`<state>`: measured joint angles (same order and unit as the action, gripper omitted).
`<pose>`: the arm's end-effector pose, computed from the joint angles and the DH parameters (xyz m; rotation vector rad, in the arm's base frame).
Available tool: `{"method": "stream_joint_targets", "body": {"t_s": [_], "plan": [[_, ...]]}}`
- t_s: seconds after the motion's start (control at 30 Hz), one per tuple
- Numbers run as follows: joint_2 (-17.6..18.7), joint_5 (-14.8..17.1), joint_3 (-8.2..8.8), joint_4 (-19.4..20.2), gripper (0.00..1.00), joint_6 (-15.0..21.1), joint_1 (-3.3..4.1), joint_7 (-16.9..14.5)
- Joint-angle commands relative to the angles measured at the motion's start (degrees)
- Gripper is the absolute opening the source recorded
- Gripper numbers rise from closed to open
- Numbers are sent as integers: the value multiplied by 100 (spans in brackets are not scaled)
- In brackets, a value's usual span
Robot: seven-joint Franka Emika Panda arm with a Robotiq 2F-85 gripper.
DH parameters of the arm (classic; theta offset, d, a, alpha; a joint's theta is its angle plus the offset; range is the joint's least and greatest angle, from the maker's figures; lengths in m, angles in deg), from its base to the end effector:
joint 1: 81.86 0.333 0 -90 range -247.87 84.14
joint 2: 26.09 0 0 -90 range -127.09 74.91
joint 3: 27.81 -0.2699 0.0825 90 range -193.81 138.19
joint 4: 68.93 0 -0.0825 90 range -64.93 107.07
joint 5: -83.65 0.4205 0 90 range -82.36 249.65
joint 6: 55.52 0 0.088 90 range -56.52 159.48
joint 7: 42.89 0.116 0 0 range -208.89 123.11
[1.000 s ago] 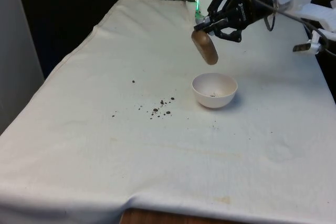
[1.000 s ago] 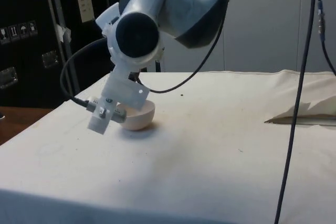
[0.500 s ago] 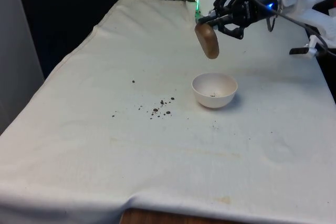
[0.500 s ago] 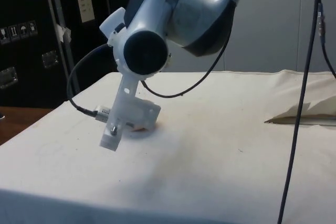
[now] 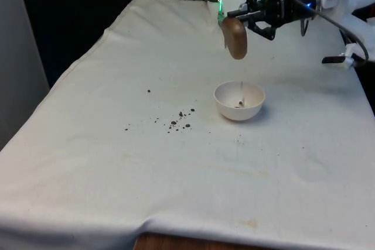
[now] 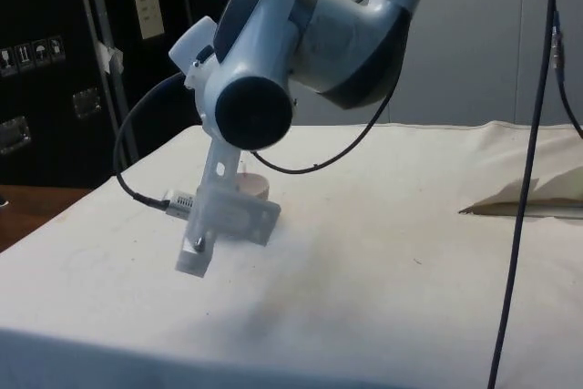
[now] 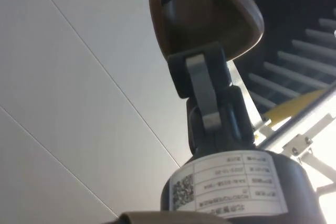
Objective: Pour the coffee beans from the cup into the bowl.
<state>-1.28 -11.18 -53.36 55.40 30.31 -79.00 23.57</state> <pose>0.5162 0.1524 0.1623 1.6491 0.2640 0.5041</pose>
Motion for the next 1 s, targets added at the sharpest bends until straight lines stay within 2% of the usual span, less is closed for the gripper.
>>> {"method": "stream_joint_targets", "body": {"t_s": [0.0,0.17,0.2,0.27,0.47,0.5,0.53,0.73,0.77,0.8,0.97], "plan": [[57,-40,0,-57,0,-103,34,-80],[212,-160,-74,-172,0,-384,40,-201],[189,-149,-97,-143,0,-338,6,-149],[298,-235,-103,-246,0,-521,40,-264],[441,-372,-155,-350,0,-791,46,-401],[424,-361,-178,-332,0,-751,6,-355],[453,-390,-160,-350,0,-831,46,-413],[539,-544,-212,-355,0,-1175,57,-521],[527,-516,-229,-344,0,-1123,23,-453],[544,-567,-218,-355,0,-1215,63,-539],[602,-659,-252,-372,0,-1427,103,-625]]}}
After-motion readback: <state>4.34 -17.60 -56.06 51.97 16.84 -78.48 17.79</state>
